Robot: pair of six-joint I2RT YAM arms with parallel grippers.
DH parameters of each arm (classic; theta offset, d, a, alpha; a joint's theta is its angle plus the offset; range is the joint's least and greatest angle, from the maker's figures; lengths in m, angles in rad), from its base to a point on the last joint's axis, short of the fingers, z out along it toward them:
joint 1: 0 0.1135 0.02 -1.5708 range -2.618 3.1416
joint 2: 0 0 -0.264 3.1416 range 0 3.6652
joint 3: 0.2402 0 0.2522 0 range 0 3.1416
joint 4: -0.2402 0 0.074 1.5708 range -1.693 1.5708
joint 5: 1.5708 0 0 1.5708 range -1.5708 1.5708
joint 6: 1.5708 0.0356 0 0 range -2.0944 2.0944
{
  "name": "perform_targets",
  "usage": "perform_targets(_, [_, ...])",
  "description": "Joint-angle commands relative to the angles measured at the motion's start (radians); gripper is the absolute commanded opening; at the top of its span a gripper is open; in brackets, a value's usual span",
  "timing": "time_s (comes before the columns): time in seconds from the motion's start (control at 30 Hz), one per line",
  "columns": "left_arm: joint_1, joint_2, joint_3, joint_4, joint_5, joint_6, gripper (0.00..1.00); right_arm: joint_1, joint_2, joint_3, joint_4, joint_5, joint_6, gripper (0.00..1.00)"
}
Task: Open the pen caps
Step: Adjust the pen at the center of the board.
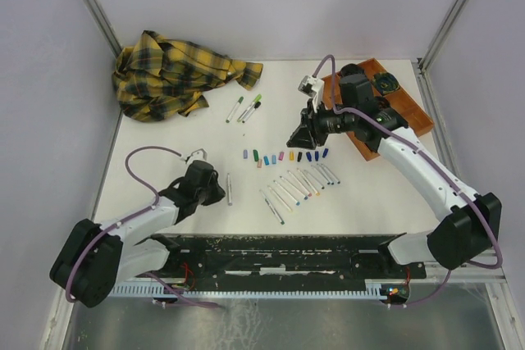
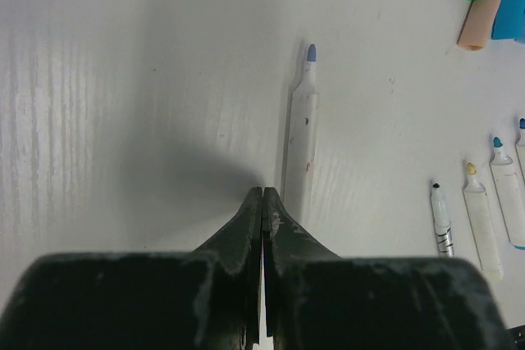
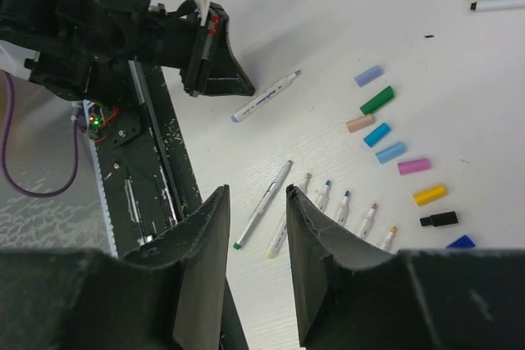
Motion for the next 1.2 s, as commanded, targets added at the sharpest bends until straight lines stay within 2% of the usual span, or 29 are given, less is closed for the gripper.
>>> perform_targets(0.0, [-0.016, 0.058, 0.052, 0.055, -0.004, 0.031, 0.03, -0.038, -0.062, -0.027, 0.059, -0.134, 0.014, 0.41])
perform_targets(0.43, [-0.104, 0.213, 0.15, 0.079, -0.009, 0.041, 0.03, -0.093, -0.06, -0.056, 0.108, -0.197, 0.062, 0.41])
perform_targets(0.83, [-0.101, 0.351, 0.317, -0.095, -0.246, 0.106, 0.05, -0.112, -0.067, -0.065, 0.126, -0.238, 0.078, 0.41])
perform_targets(1.17, [-0.097, 0.426, 0.42, -0.109, -0.264, 0.159, 0.06, -0.127, -0.067, -0.072, 0.145, -0.26, 0.099, 0.42])
